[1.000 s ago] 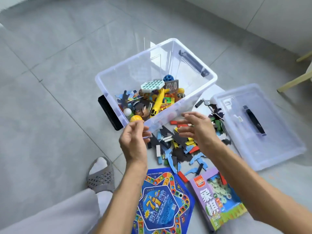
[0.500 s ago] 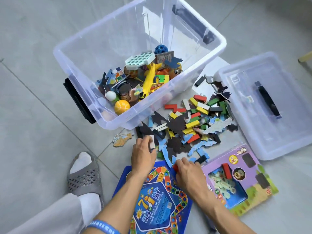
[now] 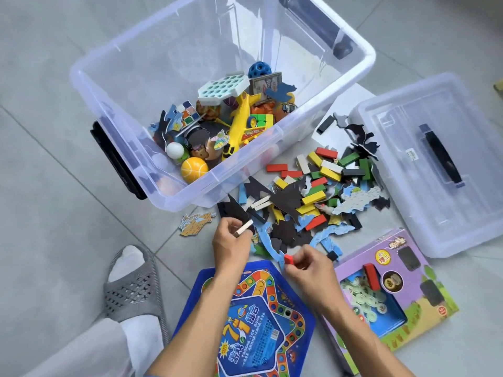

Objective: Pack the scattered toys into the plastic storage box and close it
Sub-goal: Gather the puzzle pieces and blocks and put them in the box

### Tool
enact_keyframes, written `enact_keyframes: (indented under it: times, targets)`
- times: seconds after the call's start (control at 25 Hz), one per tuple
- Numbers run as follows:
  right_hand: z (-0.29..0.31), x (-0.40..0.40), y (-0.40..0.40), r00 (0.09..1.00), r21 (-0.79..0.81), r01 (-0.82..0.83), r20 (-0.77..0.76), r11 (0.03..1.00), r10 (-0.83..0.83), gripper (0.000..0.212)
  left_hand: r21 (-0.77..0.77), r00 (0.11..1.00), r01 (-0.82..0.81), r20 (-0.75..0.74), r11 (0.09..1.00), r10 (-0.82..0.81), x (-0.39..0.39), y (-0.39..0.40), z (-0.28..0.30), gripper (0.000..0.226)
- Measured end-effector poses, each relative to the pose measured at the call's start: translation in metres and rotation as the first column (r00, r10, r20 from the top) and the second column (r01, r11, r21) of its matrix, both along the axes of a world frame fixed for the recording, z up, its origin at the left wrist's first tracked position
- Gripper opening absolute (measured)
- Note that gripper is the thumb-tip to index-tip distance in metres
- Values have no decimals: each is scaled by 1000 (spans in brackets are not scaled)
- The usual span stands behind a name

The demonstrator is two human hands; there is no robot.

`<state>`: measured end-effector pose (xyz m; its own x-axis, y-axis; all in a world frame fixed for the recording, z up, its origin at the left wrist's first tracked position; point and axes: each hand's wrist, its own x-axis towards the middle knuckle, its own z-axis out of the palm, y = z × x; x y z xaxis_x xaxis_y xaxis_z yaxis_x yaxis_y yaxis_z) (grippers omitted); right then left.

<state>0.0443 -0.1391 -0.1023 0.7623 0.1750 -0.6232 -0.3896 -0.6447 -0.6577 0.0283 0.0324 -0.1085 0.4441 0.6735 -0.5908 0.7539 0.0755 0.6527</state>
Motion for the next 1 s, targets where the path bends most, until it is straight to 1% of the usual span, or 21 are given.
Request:
enact_keyframes:
  times: [0.04,0.08,0.16,0.2,0.24,0.32,0.36,0.4,0.44,0.48,0.52,0.6,0.68,0.72,0.76,0.8,0.84,0.88,0.92,0.96,1.0]
  targets:
    - [6,3,2,977,141,186,-127,972,-169,21,-172,979,-190,39,967,199,1,2,2,15]
    - [12,6,4,923,266,339,-278,902,-265,19,-341,922,-348,42,873,384,1,3,3,19]
    - [22,13,9,832,382,498,-465,779,-304,23,-606,781,-506,-20,614,625,0,6,7,24]
    - [23,15,12,835,386,490,-466,781,-294,27,-661,743,-528,-57,533,666,-1,8,8,22]
    - [23,17,17,887,361,399,-386,843,-254,27,-682,735,-530,-72,504,675,-1,10,10,20]
    - [17,16,28,996,181,-25,-79,983,40,14,-630,766,-530,-69,568,639,-1,12,6,18]
    - [13,15,35,964,39,-263,48,964,261,8,-549,813,-513,-65,660,579,-1,13,4,20]
    - [7,15,42,872,-119,-460,127,880,473,6,-435,872,-459,-56,775,485,-1,14,2,22]
    - [2,15,49,759,-259,-582,168,771,629,10,-286,938,-342,-47,895,343,0,16,1,23]
    - [-3,16,55,659,-371,-639,188,674,729,15,-113,990,-131,-62,985,124,0,16,0,24]
    - [-6,18,61,574,-461,-655,211,599,791,18,49,983,148,-114,988,-141,2,17,-1,26]
    - [-9,24,66,431,-574,-659,241,486,869,18,189,834,545,-223,817,-505,3,19,-2,29]
    - [-9,28,64,329,-614,-685,220,393,918,18,231,724,690,-255,686,-641,-3,20,-8,30]
    - [-8,29,61,317,-598,-707,209,377,925,18,270,691,723,-269,636,-671,-8,20,-11,29]
    - [-7,30,57,367,-541,-721,233,433,901,16,315,682,730,-277,606,-677,-14,19,-13,26]
    - [-4,31,53,495,-436,-704,266,561,827,12,347,697,714,-267,608,-666,-20,17,-13,22]
    - [-1,34,50,692,-259,-623,258,738,674,11,360,737,672,-241,647,-631,-24,15,-12,20]
    - [1,36,46,882,-27,-449,147,893,448,13,339,797,602,-208,723,-566,-27,14,-11,23]
    - [5,37,41,976,224,-200,-38,954,213,12,271,879,478,-154,836,-452,-27,11,-9,24]
    - [11,39,35,973,418,60,-228,907,40,9,147,960,279,-72,949,-271,-25,11,-8,21]
    - [16,40,29,919,533,271,-390,802,-52,16,-28,1000,27,9,999,-27,-21,12,-5,15]
